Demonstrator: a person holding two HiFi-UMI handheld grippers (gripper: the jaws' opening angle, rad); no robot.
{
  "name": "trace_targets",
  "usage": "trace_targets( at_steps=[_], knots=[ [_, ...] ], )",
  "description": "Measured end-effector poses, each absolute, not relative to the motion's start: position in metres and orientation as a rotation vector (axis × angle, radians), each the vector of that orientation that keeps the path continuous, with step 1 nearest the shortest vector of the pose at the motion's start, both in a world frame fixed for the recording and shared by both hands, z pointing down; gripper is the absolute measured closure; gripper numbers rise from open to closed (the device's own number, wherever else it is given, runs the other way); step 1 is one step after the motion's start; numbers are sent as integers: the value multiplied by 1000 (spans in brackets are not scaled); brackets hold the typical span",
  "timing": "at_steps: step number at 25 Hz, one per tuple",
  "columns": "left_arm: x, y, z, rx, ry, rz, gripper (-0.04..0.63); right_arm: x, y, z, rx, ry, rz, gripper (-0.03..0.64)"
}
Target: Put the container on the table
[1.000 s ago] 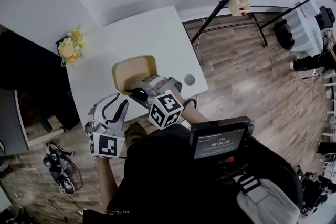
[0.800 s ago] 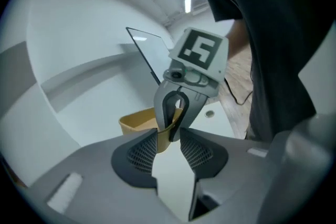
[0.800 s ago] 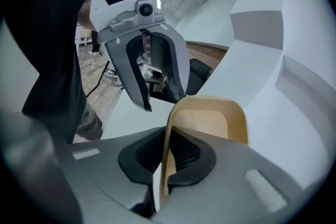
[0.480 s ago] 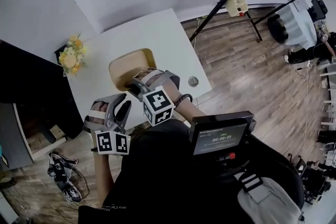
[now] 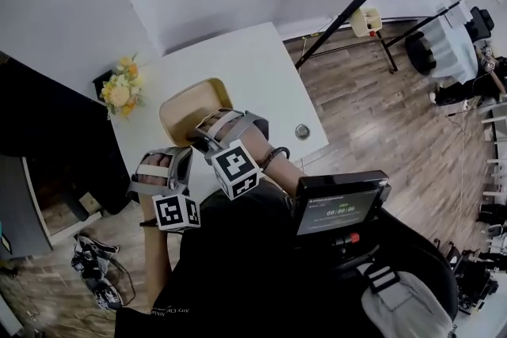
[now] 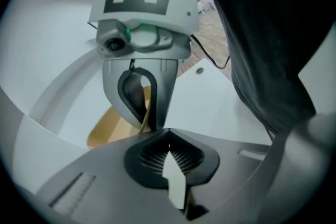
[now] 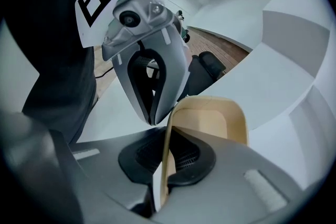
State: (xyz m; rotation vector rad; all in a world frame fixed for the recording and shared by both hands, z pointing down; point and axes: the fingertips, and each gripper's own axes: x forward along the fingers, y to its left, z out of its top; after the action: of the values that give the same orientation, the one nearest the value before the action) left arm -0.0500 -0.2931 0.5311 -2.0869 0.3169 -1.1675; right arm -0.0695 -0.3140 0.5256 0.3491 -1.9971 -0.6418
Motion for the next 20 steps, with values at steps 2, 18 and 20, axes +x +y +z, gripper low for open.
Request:
trace_targets(
  at_steps=[2, 18, 20],
  knots=[
    [-53, -296, 536, -2103, 340, -1165, 594, -73, -313, 524, 341, -2011, -651, 597],
    [-59, -298, 521, -2131, 270, -1130, 485, -59, -327, 557, 330, -1870, -622, 592],
    [-57, -296, 520, -2122, 273, -1138, 485, -58, -325, 558, 329, -1869, -610, 592]
  ],
)
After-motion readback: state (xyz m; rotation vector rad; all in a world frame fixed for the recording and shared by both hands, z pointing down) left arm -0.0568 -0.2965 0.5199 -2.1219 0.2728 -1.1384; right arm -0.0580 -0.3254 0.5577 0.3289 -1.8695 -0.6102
